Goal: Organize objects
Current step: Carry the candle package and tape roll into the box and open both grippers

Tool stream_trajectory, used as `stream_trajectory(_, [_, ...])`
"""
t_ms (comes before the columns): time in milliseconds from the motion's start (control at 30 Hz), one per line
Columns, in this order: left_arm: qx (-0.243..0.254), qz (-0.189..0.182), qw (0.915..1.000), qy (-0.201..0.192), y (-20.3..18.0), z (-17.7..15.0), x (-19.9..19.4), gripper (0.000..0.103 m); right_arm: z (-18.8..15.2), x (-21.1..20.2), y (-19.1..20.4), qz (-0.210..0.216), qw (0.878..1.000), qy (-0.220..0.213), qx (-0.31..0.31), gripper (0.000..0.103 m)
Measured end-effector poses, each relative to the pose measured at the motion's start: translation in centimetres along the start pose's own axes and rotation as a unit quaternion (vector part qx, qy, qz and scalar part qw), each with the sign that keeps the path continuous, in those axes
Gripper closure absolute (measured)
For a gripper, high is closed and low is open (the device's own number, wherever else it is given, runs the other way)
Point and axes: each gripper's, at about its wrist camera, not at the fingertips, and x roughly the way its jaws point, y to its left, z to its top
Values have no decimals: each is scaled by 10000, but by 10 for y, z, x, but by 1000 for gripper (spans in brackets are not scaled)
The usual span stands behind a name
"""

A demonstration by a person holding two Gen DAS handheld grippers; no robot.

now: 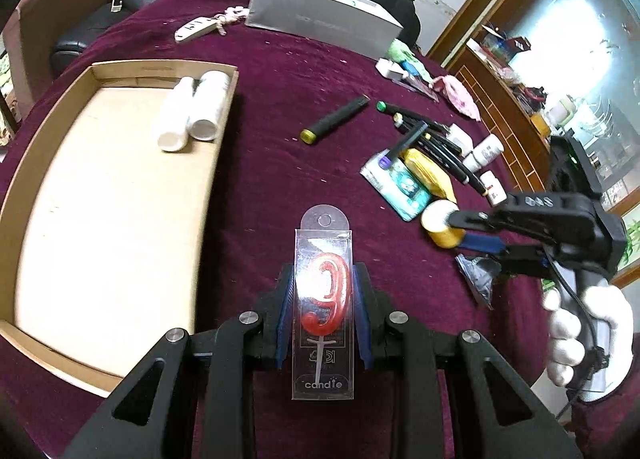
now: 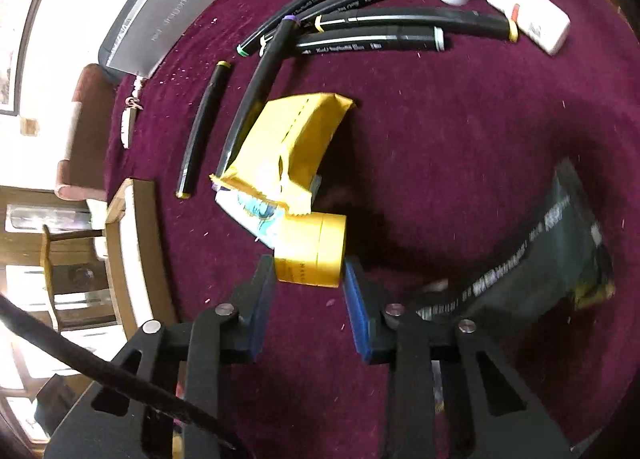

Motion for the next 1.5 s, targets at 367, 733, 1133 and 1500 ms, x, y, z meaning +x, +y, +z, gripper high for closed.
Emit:
stream_trajectory(367, [-464,19,9988,-135,68,10,-23,80,-21,-8,38,864,9960,231,-41,72])
stream_trajectory(733, [-412,268,9977,-473,134,72,-28,80,-24,52,180,933,9872,635,-1124,71])
stream_trajectory(1133, [-639,436,9966,-298,192,114,20,80,-7,139,282,313,9810,758,-1756,71])
stream_trajectory(1500, [-352,500,9977,-275,201,135,41,80,1,180,298,-302,9765,795,-1983,71])
